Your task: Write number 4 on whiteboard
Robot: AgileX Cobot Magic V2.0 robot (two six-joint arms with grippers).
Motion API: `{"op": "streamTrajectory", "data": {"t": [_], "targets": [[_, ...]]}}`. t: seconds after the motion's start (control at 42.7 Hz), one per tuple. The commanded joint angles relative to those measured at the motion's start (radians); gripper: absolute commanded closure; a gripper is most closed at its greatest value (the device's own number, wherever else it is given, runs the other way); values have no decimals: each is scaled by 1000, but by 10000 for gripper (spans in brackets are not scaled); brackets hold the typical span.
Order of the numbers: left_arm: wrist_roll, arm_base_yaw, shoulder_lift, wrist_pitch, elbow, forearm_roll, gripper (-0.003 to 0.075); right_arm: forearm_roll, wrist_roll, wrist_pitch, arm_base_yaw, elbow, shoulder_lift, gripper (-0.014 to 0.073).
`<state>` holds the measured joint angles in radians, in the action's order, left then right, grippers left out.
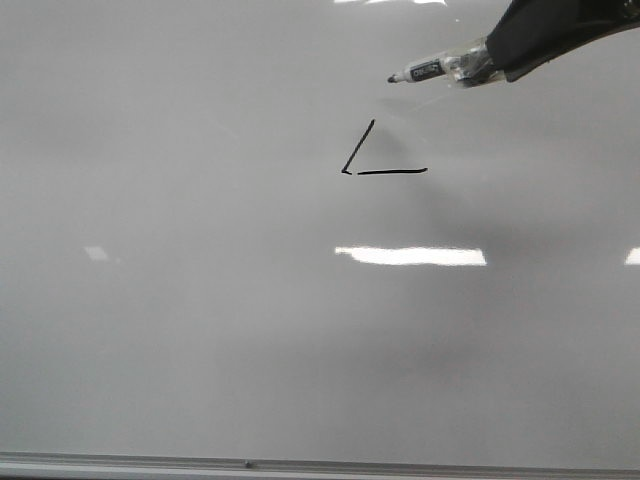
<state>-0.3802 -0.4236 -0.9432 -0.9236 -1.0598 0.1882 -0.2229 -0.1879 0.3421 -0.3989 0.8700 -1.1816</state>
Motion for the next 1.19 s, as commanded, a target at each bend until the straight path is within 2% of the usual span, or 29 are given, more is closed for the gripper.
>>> {"op": "streamTrajectory", "data": {"t": [0.0, 0.211, 0.375, 0.445, 0.632, 0.726, 0.843, 1.053, 1.17], "targets": [[10, 3, 9, 68, -25, 20, 293, 1, -6, -99, 0, 34, -2, 662], [10, 3, 9, 70, -25, 20, 293, 6, -7, -84, 0, 34, -90, 662], [10, 3, 9, 79, -25, 20, 293, 5, -11, 100, -6, 34, -172, 662], [10, 3, 9, 87, -25, 20, 293, 5, -29, 125, -6, 34, -193, 662], [10, 3, 9, 94, -25, 20, 292, 5, -32, 120, -6, 48, -132, 662], [-49, -13, 2, 93, -35, 51, 292, 5, -34, 156, -25, 56, -50, 662], [-170, -75, -39, 48, -72, 111, 287, 5, -118, 236, -79, 56, 59, 662], [-270, -249, -141, 9, -121, 156, 282, 4, -297, 402, -196, 56, 179, 662], [-298, -346, -198, 8, -152, 156, 192, 4, -310, 440, -239, 56, 213, 662]]}}
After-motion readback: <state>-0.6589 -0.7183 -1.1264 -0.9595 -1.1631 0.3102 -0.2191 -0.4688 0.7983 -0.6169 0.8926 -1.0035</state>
